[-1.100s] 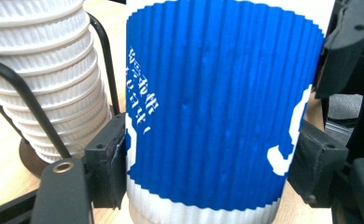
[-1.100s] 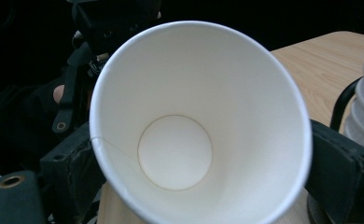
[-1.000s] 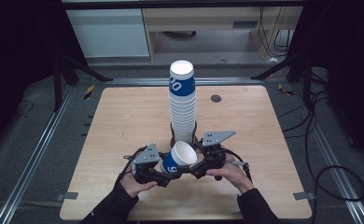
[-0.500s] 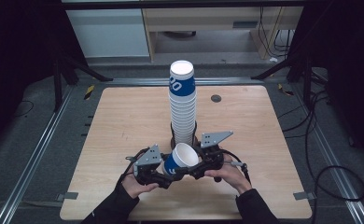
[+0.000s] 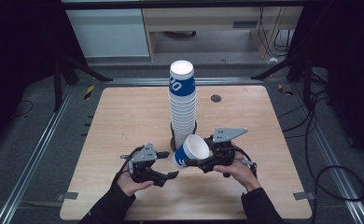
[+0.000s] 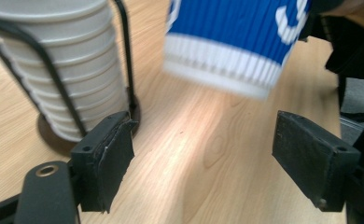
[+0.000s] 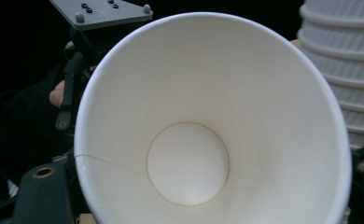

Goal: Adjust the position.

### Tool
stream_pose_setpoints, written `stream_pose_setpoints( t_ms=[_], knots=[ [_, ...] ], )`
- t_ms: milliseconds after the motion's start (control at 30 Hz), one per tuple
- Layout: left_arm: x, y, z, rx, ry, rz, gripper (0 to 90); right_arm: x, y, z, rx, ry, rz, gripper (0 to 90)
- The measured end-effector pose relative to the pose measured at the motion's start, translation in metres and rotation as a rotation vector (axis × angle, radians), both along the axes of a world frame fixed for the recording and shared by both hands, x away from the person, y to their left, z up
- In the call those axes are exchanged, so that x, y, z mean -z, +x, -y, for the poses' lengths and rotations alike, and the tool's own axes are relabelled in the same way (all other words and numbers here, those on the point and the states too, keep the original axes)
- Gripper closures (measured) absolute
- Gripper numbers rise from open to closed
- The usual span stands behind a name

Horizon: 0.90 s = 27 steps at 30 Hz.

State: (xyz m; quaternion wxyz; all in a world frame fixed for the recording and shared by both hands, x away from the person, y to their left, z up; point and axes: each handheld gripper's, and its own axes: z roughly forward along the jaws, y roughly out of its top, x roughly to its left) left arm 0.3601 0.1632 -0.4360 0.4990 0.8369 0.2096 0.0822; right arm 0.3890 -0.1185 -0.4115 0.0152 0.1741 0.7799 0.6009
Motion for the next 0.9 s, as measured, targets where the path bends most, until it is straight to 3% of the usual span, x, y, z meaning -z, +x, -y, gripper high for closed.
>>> stream_pose_setpoints(
  t_ms=[467, 900],
  knots=[
    [-0.002, 0.013, -0.026, -0.129, -0.003, -0.027, 19.1, -0.007, 0.006, 0.030, 0.182, -0.071, 0.026, 20.2],
    [0.000, 0.024, -0.051, -0.247, -0.020, -0.060, 18.3, -0.007, 0.017, 0.054, 0.402, -0.159, 0.020, 20.2]
  ],
)
